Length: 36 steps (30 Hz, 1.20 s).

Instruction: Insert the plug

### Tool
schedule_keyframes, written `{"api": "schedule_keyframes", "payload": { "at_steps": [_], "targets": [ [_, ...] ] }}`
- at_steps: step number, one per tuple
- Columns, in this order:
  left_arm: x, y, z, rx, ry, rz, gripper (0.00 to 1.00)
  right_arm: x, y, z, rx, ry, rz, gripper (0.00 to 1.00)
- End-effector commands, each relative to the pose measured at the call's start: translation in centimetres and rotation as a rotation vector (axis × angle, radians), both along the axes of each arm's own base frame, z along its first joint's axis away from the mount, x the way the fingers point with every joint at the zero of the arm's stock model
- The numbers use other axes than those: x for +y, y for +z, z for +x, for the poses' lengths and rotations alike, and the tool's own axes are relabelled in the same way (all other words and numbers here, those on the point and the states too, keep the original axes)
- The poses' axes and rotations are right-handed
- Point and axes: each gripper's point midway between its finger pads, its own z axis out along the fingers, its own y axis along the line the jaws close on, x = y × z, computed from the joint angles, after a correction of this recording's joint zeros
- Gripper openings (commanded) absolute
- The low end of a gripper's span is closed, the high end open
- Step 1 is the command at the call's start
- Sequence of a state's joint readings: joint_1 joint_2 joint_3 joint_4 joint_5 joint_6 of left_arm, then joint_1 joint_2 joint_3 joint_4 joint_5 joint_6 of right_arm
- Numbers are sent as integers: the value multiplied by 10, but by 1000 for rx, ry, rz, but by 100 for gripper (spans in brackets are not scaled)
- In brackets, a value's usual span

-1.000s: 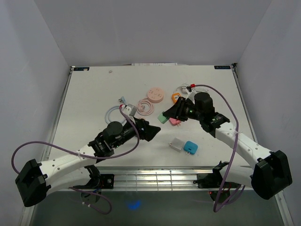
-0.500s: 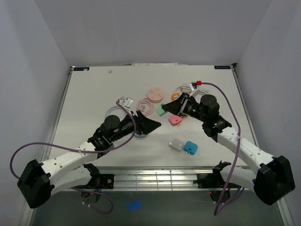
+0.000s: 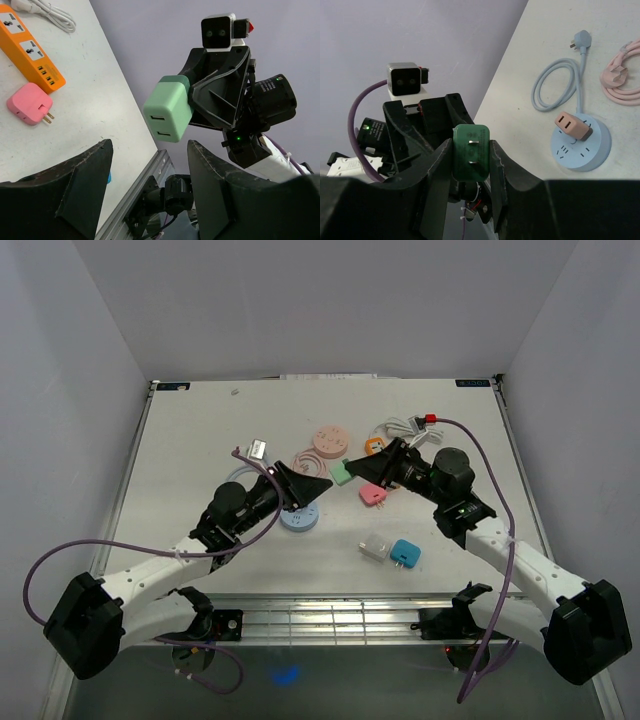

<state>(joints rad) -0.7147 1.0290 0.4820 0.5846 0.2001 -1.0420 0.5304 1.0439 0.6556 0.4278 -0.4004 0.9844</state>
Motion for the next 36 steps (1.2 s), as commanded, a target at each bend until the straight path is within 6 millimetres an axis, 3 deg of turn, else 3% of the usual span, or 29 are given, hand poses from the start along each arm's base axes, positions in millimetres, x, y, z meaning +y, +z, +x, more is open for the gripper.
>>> {"api": "schedule_keyframes", "payload": {
  "at_steps": [1, 15, 29, 36],
  "targets": [
    [-1, 18, -2, -28, -22, -65, 71, -1, 27, -8, -66, 19, 79, 8],
    [-9, 32, 1, -18, -51, -142, 68, 3, 25, -11, -55, 56, 102, 8],
    [-8, 26, 9, 65, -27, -227, 57, 6, 25, -15, -108, 82, 109, 8],
    [-10, 29, 7, 90, -47, -250, 57, 6, 24, -14, -116, 83, 86, 8]
  ]
}}
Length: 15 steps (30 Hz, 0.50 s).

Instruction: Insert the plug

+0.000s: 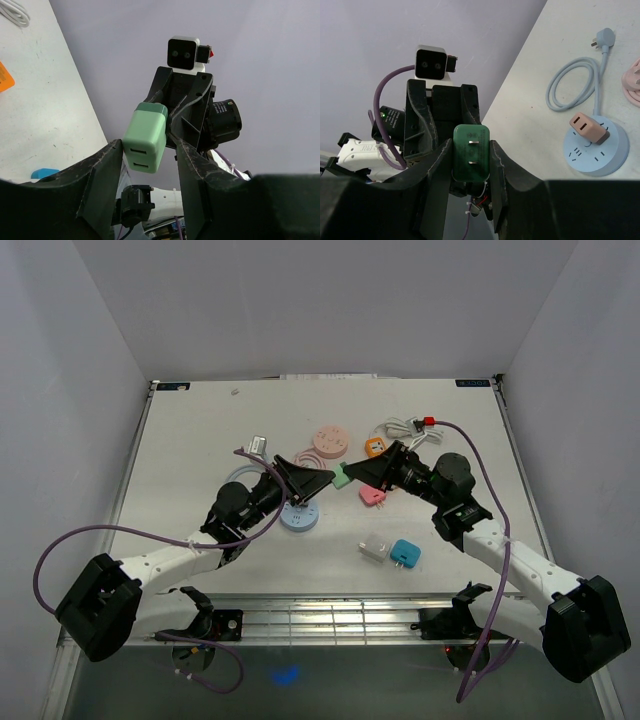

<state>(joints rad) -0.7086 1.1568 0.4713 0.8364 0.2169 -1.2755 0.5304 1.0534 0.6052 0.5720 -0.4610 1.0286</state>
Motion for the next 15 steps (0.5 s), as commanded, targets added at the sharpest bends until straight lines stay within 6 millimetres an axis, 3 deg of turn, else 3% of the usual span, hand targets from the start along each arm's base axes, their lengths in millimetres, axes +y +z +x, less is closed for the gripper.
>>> {"api": "schedule_keyframes", "payload": {
  "at_steps": [1, 15],
  "targets": [
    [2, 11, 0, -6, -4, -41, 58, 1, 19, -4, -80, 21, 26, 8],
    [-3, 5, -4, 36, -58, -73, 57, 4, 16, -4, -87, 39, 30, 8]
  ]
}}
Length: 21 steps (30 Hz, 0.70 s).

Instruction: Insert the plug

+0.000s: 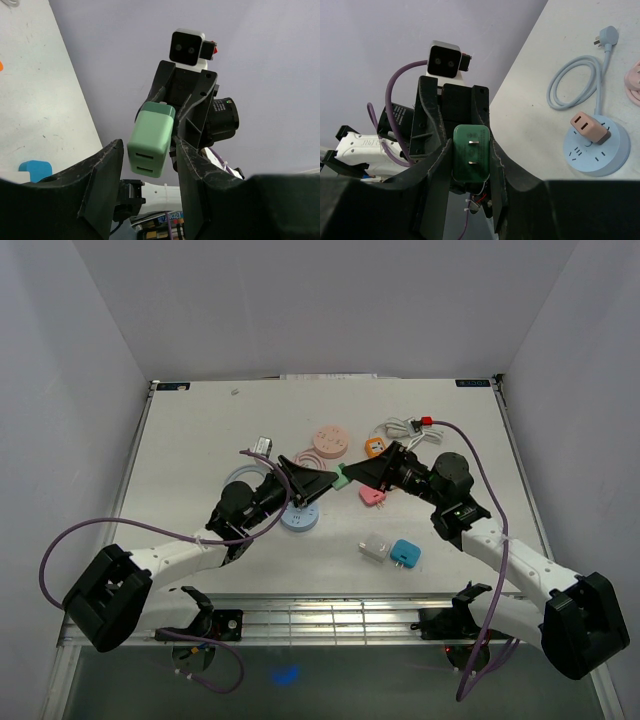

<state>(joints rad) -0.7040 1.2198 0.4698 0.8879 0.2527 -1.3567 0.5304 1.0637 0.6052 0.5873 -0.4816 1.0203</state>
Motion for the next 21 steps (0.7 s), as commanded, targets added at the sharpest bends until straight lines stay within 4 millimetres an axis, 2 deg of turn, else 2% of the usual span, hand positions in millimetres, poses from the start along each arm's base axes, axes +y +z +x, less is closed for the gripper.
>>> {"api": "schedule_keyframes", "payload": {
  "at_steps": [1, 5, 8, 9, 10, 12, 13, 16, 17, 19, 20, 21],
  "targets": [
    [4, 13, -5, -36, -8, -40, 57, 3, 15, -3, -68, 24, 32, 8],
    [1, 21, -5, -59, -18, -44, 52, 3, 10, -2, -57, 26, 30, 8],
    [0, 24, -6, -66, -29, -49, 43, 3, 10, -3, -58, 26, 31, 8],
    [0, 25, -6, -69, -34, -54, 35, 3, 9, -3, -60, 26, 31, 8],
    [-1, 25, -7, -71, -37, -54, 31, 3, 10, -2, -61, 26, 30, 8],
    [0, 26, -8, -75, -41, -60, 17, 3, 10, -2, -66, 24, 27, 12],
    [0, 27, -10, -78, -44, -62, 13, 3, 8, -2, -64, 22, 24, 15],
    [2, 26, -10, -71, -42, -55, 3, 3, 6, -2, -66, 19, 22, 26],
    [3, 25, -10, -65, -42, -48, 1, 2, 6, -1, -69, 13, 21, 38],
    [5, 16, -7, -39, -32, -10, 0, 0, 4, 0, -72, 3, 18, 53],
    [8, 18, -7, -40, -23, -4, 0, 0, 4, -1, -74, 1, 16, 69],
    [11, 7, -4, -9, -9, 37, 0, -2, 4, 0, -77, -7, 14, 74]
  ]
}}
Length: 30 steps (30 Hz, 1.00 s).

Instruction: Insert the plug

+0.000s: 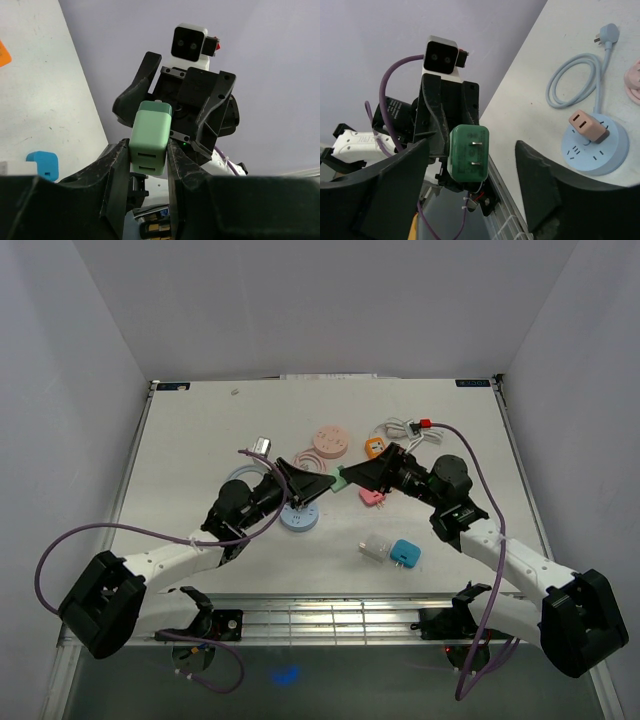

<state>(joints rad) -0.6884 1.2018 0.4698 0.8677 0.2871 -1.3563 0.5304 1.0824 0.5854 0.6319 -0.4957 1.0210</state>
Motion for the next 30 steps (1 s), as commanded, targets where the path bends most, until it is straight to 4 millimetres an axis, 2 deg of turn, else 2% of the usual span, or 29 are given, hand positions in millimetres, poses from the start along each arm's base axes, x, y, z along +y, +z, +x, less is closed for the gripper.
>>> {"api": "schedule_keyframes", "payload": {
  "at_steps": [1, 2, 3, 5, 7, 8, 9, 10, 11, 12, 13, 14, 15, 17, 18, 20, 21, 22, 23, 24, 25, 27, 30],
  "targets": [
    [10, 3, 0, 2, 25, 56, 0, -4, 9, 1, -75, -25, 6, 78],
    [13, -1, 3, -4, 46, 100, 0, -6, 10, 3, -86, -35, -3, 86],
    [18, -12, 3, 40, 65, 159, 0, -7, 10, 4, -93, -42, -10, 88],
    [27, -15, 7, 38, 117, 208, 0, -10, 7, 9, -94, -64, -38, 93],
    [39, -23, 5, 81, 159, 258, 0, -14, 2, 13, -86, -87, -63, 94],
    [47, -19, 13, 108, 221, 270, 0, -16, 2, 14, -99, -97, -76, 94],
    [53, -38, 11, 197, 241, 341, 0, -17, 2, 16, -102, -108, -89, 94],
    [59, -44, 13, 239, 268, 384, 0, -19, -2, 18, -99, -118, -106, 94],
    [61, -29, 19, 251, 301, 396, 0, -21, -5, 22, -80, -136, -134, 94],
    [69, -48, 14, 334, 309, 488, 0, -22, -9, 25, -93, -143, -171, 94],
    [73, -56, 17, 374, 334, 544, 0, -23, -13, 29, -88, -159, -202, 94],
    [76, -57, 18, 394, 344, 576, 0, -24, -32, 32, -33, -158, -269, 94],
    [82, -53, 17, 410, 358, 614, 0, -24, -29, 36, -53, -161, -295, 94],
    [89, -52, 16, 413, 385, 642, 0, -23, -46, 40, -64, -145, -361, 94],
    [95, -52, 16, 416, 408, 654, 0, -21, -47, 42, -78, -124, -379, 94],
    [104, -47, 14, 410, 444, 658, 0, -14, -69, 44, -81, -66, -462, 95],
    [111, -53, 11, 437, 459, 691, 0, -9, -67, 46, -104, -43, -486, 94],
    [117, -48, 13, 432, 492, 706, 0, -6, -80, 51, -131, -25, -547, 94],
    [121, -52, 13, 444, 503, 734, 0, 3, -84, 47, -166, 11, -574, 93],
    [129, -60, 8, 477, 513, 784, 0, 10, -78, 48, -214, 35, -592, 91],
    [135, -54, 10, 482, 548, 800, 0, 15, -88, 51, -270, 71, -639, 90],
    [146, -62, 6, 533, 579, 865, 0, 27, -92, 49, -336, 118, -671, 88],
    [160, -54, 4, 528, 629, 888, 0, 46, -101, 50, -456, 214, -719, 85]
  ]
}}
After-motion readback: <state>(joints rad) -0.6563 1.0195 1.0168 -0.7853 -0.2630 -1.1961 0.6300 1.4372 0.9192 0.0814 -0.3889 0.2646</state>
